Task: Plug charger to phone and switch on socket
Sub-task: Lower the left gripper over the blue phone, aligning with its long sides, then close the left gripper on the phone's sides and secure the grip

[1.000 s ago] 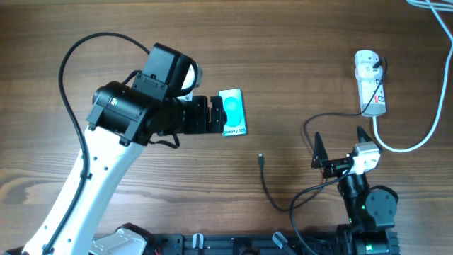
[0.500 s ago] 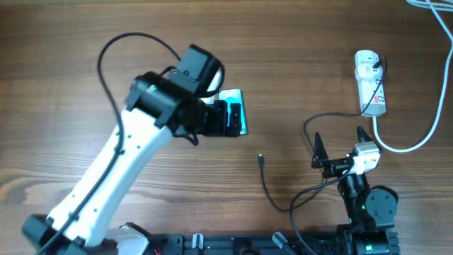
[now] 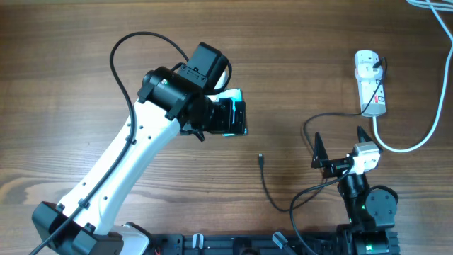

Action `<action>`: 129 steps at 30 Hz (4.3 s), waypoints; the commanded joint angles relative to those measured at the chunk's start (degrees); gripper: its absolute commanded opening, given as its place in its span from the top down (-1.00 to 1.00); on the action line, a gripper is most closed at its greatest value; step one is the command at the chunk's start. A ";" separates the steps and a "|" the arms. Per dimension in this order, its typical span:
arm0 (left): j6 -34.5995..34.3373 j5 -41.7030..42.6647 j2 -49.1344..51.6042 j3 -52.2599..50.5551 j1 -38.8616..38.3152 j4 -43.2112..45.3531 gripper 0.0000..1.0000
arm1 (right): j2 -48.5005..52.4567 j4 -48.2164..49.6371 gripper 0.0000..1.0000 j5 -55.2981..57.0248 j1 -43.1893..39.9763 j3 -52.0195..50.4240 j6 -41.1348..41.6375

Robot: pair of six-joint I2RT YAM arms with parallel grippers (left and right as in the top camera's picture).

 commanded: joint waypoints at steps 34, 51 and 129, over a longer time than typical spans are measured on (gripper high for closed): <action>-18.69 -9.73 17.20 0.68 -4.48 7.10 -1.00 | -0.22 0.13 -0.99 -0.04 -0.20 -0.11 0.42; -16.90 -9.35 22.08 11.15 -2.38 -0.90 -0.99 | -0.22 0.13 -0.99 -0.04 -0.20 -0.11 0.42; -17.14 -13.66 40.28 18.03 -1.92 6.64 -1.00 | -0.22 0.13 -0.99 -0.04 -0.20 -0.11 0.42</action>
